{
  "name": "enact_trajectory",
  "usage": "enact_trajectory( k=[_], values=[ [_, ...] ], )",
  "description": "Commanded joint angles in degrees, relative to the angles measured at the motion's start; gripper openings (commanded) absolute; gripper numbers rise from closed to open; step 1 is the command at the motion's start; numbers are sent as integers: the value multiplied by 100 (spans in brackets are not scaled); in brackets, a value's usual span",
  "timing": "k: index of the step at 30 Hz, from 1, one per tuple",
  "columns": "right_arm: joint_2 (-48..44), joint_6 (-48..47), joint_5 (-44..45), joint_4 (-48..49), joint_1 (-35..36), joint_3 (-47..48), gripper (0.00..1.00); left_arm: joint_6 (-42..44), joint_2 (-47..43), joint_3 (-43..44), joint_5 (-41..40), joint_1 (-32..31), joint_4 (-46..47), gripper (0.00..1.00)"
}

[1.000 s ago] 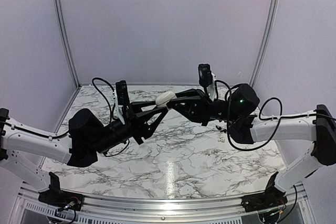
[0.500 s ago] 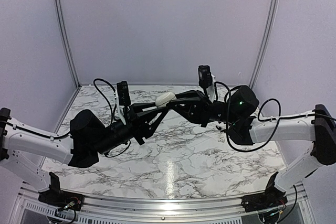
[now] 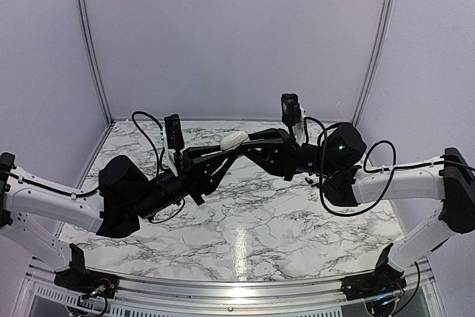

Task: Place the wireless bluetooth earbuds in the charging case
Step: Pass from the right arm to the left, then pass from the left arm to the right

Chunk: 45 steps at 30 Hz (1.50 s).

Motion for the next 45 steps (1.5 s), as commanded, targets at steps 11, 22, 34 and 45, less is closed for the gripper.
enact_trajectory(
  k=[11, 22, 34, 45],
  values=[
    [-932, -1415, -298, -2771, -306, 253, 64, 499, -866, -178, 645, 168, -1246, 8],
    [-1263, -3569, -469, -6904, -109, 1121, 66, 804, -1547, 182, 1687, 377, -3732, 8],
    [-910, -3774, -728, -7762, 172, 1616, 58, 1072, -1177, 657, 2271, 404, -4675, 6],
    [-851, -3903, -750, -8041, 259, 1735, 37, 1116, -965, 827, 2428, 455, -4831, 4]
  ],
)
